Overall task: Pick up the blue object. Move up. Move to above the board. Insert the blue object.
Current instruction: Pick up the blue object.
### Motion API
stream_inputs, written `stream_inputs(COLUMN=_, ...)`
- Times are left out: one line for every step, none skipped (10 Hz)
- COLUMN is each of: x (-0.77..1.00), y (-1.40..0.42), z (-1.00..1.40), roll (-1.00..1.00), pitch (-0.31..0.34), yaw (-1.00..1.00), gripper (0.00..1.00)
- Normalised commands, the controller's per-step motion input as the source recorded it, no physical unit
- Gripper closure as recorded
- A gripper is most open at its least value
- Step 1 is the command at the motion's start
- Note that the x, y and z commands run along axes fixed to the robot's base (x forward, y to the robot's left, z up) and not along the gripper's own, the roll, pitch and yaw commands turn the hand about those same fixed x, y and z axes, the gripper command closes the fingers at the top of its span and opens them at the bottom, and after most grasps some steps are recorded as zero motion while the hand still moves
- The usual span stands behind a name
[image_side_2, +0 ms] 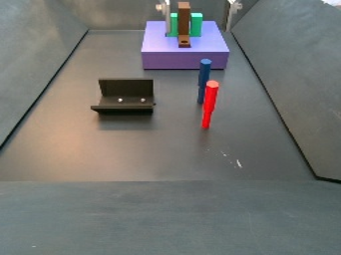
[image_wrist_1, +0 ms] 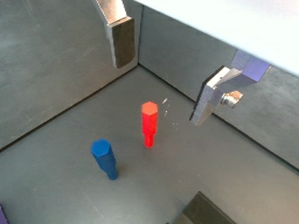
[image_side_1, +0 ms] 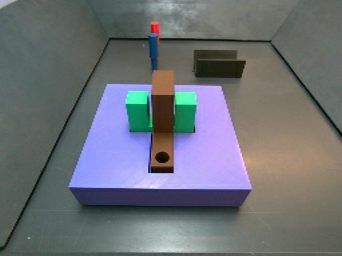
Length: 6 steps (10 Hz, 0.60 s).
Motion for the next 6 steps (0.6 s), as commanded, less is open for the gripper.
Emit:
stream_inputs(x=-0.25, y=-0.7, z=-0.47, roll=-0.14, pitch=-0.173, yaw=0.06, gripper=0.0)
stream_inputs(x=-0.09, y=-1.0, z=-0.45, roll=0.0, pitch=-0.059, yaw=0.03, gripper=0.0)
stream_inputs(x=-0.12, y=-1.0, z=-0.42, roll=0.0, pitch=-0.074, yaw=0.0, gripper=0.0)
stream_inputs(x=-0.16, y=-0.88, z=-0.58, roll=-0.1, pitch=-0.194, yaw=0.0, gripper=0.0)
stream_inputs(x=-0.15, y=-0.58, z=-0.71, roll=-0.09, pitch=-0.154, yaw=0.0, gripper=0.0)
stream_inputs(x=-0.19, y=-0.14, z=-0.85, roll=-0.07, pitch=-0.114, yaw=0.0, gripper=0.0)
